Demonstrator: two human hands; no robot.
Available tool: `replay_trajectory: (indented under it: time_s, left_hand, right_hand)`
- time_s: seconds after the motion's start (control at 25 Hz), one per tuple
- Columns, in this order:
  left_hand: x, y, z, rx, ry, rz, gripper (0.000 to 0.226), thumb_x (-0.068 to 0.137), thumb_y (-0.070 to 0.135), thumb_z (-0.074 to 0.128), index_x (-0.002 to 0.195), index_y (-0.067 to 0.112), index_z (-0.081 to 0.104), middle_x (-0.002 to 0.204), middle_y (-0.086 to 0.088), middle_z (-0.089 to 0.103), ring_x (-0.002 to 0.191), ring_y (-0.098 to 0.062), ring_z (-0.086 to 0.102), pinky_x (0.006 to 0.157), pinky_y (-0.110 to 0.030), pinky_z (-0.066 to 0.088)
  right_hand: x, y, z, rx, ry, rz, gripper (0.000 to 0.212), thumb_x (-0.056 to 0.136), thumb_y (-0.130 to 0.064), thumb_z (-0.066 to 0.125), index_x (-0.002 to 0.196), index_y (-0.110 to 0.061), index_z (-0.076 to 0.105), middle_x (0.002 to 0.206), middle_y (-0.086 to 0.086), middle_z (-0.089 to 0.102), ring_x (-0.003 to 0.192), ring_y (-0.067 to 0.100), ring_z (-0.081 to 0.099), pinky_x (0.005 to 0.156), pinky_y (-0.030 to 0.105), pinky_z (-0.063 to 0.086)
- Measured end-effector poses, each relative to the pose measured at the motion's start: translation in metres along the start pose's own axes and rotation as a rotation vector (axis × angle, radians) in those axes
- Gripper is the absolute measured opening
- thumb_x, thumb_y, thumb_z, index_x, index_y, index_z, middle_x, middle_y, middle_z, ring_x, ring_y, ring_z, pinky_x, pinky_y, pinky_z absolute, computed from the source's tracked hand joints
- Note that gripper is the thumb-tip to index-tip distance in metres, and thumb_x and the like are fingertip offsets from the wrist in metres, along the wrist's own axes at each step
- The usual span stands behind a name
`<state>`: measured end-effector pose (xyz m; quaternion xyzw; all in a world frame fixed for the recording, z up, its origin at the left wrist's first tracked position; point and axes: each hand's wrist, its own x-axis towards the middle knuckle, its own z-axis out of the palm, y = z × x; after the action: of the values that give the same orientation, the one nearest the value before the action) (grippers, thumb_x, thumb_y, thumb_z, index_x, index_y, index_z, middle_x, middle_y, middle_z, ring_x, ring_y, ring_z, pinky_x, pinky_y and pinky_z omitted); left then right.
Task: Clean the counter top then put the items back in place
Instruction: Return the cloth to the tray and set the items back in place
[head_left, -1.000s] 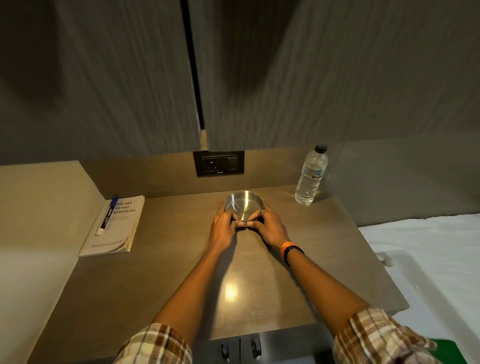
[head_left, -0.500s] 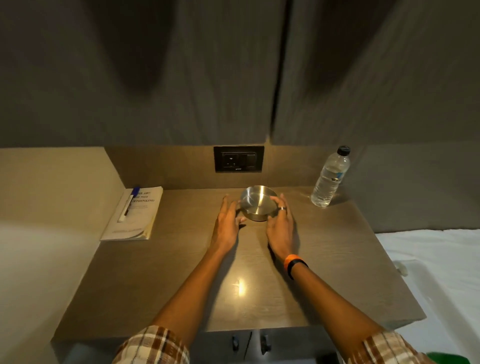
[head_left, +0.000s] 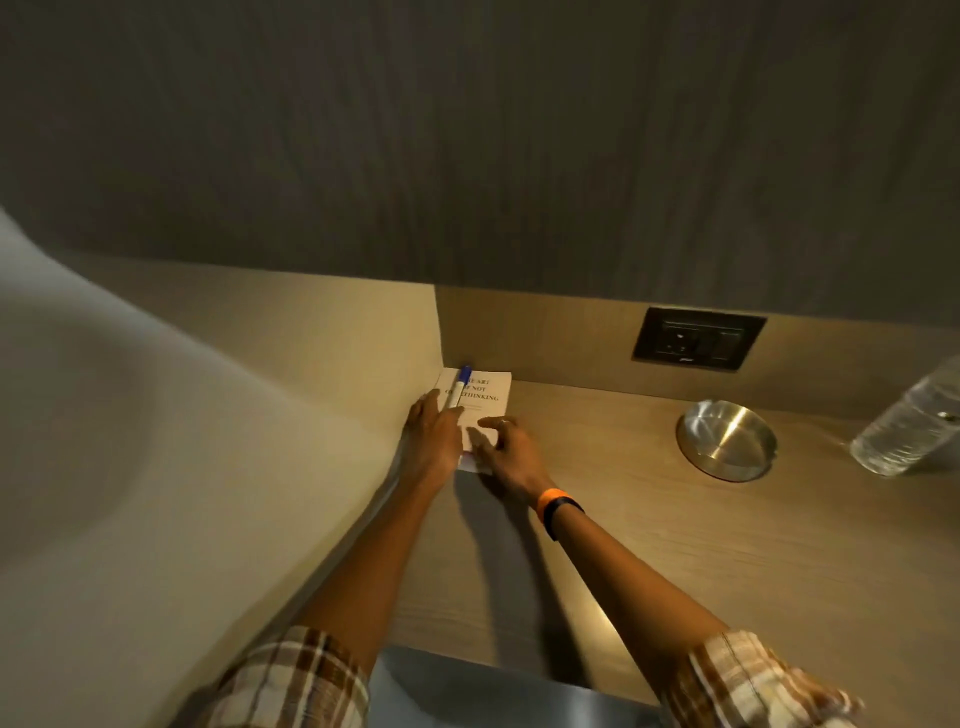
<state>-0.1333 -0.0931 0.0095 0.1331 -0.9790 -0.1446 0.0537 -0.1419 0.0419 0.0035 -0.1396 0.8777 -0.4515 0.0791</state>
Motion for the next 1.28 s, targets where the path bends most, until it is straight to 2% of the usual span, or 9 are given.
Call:
replay_trajectory:
  time_s: [0.12, 0.36, 0.44, 0.52, 0.68, 0.76, 0.92, 1.08, 1.28]
  left_hand:
    - [0.007, -0.002, 0.010, 0.034, -0.029, 0.009, 0.046, 0.093, 0.026, 0.065, 0.135, 0.011, 0.055, 0.136, -0.014, 0.051, 0.124, -0.030, 0.049, 0.102, -0.036, 0.045]
    - [0.017, 0.015, 0.015, -0.347, -0.101, 0.008, 0.036, 0.091, 0.007, 0.065, 0.127, 0.011, 0.064, 0.133, -0.015, 0.060, 0.118, -0.030, 0.059, 0.098, -0.037, 0.050]
    - [0.008, 0.037, 0.021, -0.484, -0.169, 0.078, 0.040, 0.087, 0.003, 0.068, 0.125, 0.011, 0.066, 0.127, -0.013, 0.065, 0.113, -0.025, 0.062, 0.096, -0.031, 0.049]
    - [-0.007, 0.062, 0.027, -0.543, -0.244, 0.167, 0.040, 0.086, 0.004, 0.070, 0.124, 0.013, 0.066, 0.125, -0.005, 0.065, 0.111, -0.020, 0.062, 0.090, -0.021, 0.046]
    - [-0.028, 0.098, 0.047, -0.577, -0.303, 0.246, 0.038, 0.086, 0.011, 0.072, 0.123, 0.019, 0.066, 0.128, 0.003, 0.056, 0.117, -0.013, 0.055, 0.095, -0.022, 0.044]
    - [-0.031, 0.106, 0.054, -0.593, -0.292, 0.271, 0.039, 0.085, 0.010, 0.073, 0.123, 0.017, 0.066, 0.130, 0.002, 0.055, 0.117, -0.012, 0.054, 0.098, -0.022, 0.045]
    - [-0.030, 0.107, 0.055, -0.619, -0.283, 0.331, 0.039, 0.083, 0.004, 0.074, 0.119, 0.014, 0.068, 0.131, 0.008, 0.053, 0.114, -0.006, 0.052, 0.079, -0.001, 0.041]
    - [-0.032, 0.109, 0.062, -0.658, -0.230, 0.325, 0.041, 0.080, 0.001, 0.076, 0.118, 0.015, 0.069, 0.130, -0.003, 0.061, 0.116, -0.015, 0.059, 0.097, -0.022, 0.050]
    - [-0.026, 0.113, 0.066, -0.621, -0.171, 0.337, 0.041, 0.080, 0.003, 0.076, 0.119, 0.015, 0.068, 0.123, -0.004, 0.066, 0.110, -0.016, 0.062, 0.098, -0.033, 0.052]
  right_hand:
    - [0.017, 0.003, 0.018, -0.202, 0.027, 0.010, 0.024, 0.093, -0.017, 0.063, 0.115, -0.013, 0.070, 0.137, 0.013, 0.054, 0.132, 0.029, 0.042, 0.110, 0.040, 0.030]
    - [0.006, 0.007, -0.014, 0.148, 0.155, 0.103, 0.036, 0.089, -0.004, 0.068, 0.124, -0.004, 0.064, 0.125, 0.014, 0.066, 0.106, 0.017, 0.061, 0.100, 0.032, 0.051]
    - [-0.006, 0.021, -0.041, 0.190, 0.172, 0.134, 0.049, 0.085, 0.006, 0.066, 0.132, -0.005, 0.058, 0.131, 0.012, 0.064, 0.113, 0.016, 0.060, 0.098, 0.023, 0.050]
    - [-0.020, 0.034, -0.065, 0.128, 0.130, 0.121, 0.056, 0.082, 0.009, 0.066, 0.135, -0.005, 0.055, 0.135, 0.012, 0.061, 0.120, 0.017, 0.058, 0.097, 0.018, 0.046]
    - [-0.037, 0.053, -0.101, -0.068, 0.083, 0.081, 0.044, 0.078, 0.008, 0.066, 0.122, 0.000, 0.063, 0.122, 0.018, 0.068, 0.114, 0.026, 0.062, 0.102, 0.032, 0.048]
    - [-0.042, 0.061, -0.110, -0.095, 0.051, 0.104, 0.046, 0.080, 0.007, 0.065, 0.125, -0.003, 0.063, 0.122, 0.014, 0.068, 0.115, 0.023, 0.062, 0.101, 0.027, 0.047]
    - [-0.043, 0.073, -0.110, -0.120, 0.038, 0.116, 0.040, 0.082, 0.000, 0.068, 0.120, -0.012, 0.066, 0.114, 0.007, 0.071, 0.108, 0.020, 0.066, 0.097, 0.031, 0.052]
    - [-0.043, 0.074, -0.107, -0.093, 0.077, 0.122, 0.034, 0.086, -0.001, 0.066, 0.119, -0.011, 0.067, 0.113, 0.008, 0.072, 0.107, 0.018, 0.064, 0.094, 0.026, 0.048]
    - [-0.039, 0.072, -0.105, -0.088, 0.102, 0.083, 0.040, 0.087, 0.006, 0.058, 0.124, -0.007, 0.064, 0.116, 0.012, 0.071, 0.106, 0.015, 0.061, 0.095, 0.025, 0.047]
